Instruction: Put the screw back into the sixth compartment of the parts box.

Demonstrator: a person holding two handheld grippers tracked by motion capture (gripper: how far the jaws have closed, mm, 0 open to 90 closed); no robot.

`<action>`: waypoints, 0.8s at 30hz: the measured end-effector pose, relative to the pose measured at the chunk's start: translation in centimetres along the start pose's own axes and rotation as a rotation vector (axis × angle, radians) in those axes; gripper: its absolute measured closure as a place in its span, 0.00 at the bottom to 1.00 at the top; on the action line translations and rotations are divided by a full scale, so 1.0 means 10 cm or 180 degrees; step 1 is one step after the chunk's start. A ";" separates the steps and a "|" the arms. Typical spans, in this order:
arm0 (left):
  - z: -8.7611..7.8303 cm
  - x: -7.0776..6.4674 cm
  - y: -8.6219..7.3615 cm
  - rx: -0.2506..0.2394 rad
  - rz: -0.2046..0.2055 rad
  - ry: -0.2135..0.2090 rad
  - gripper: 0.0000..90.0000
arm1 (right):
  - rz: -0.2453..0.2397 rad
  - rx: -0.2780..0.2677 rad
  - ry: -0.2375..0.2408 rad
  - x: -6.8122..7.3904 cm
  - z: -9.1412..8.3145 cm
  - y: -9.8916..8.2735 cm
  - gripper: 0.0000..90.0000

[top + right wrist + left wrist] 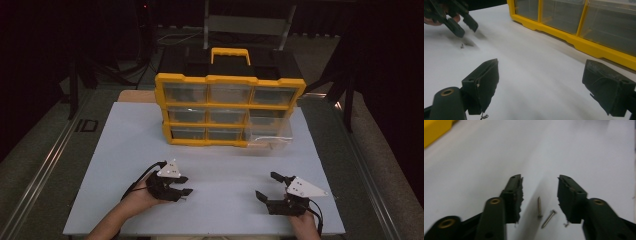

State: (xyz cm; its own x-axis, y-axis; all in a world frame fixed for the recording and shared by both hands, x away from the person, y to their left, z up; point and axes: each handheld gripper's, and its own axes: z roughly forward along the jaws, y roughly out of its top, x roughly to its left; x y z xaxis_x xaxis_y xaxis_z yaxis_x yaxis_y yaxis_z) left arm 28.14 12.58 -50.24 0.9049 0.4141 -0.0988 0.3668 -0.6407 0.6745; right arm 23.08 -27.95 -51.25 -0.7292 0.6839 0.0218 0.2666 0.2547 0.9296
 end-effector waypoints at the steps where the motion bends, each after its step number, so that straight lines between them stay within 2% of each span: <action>1: 0.02 0.00 -0.01 0.0054 0.0013 0.0002 0.66 | 0.0000 0.0000 0.0001 0.00 0.00 0.00 0.15; 6: 0.08 0.01 -0.05 0.0168 0.0049 -0.0038 0.76 | 0.0018 -0.0005 0.0003 -0.01 0.00 0.00 0.15; 10: 0.11 -0.01 -0.05 0.0324 0.0137 -0.0046 0.81 | 0.0021 -0.0005 0.0003 -0.01 0.00 0.00 0.15; 18: 0.12 0.00 -0.03 0.0360 0.0174 -0.0030 0.89 | 0.0015 -0.0006 -0.0001 -0.01 0.00 0.00 0.15; 20: 0.13 -0.01 -0.03 0.0367 0.0193 -0.0039 0.97 | 0.0021 -0.0005 -0.0002 -0.01 0.00 0.00 0.15; 24: 0.13 -0.01 -0.01 0.0423 0.0221 -0.0016 0.98 | 0.0015 0.0000 0.0001 -0.01 0.00 0.00 0.15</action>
State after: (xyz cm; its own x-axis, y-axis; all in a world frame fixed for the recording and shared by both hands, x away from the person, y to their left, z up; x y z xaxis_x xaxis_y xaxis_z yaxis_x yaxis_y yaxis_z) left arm 28.26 11.76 -51.20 0.9300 0.3628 -0.0591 0.3284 -0.7478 0.5771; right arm 23.10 -28.02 -51.26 -0.7281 0.6850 0.0264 0.2701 0.2513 0.9294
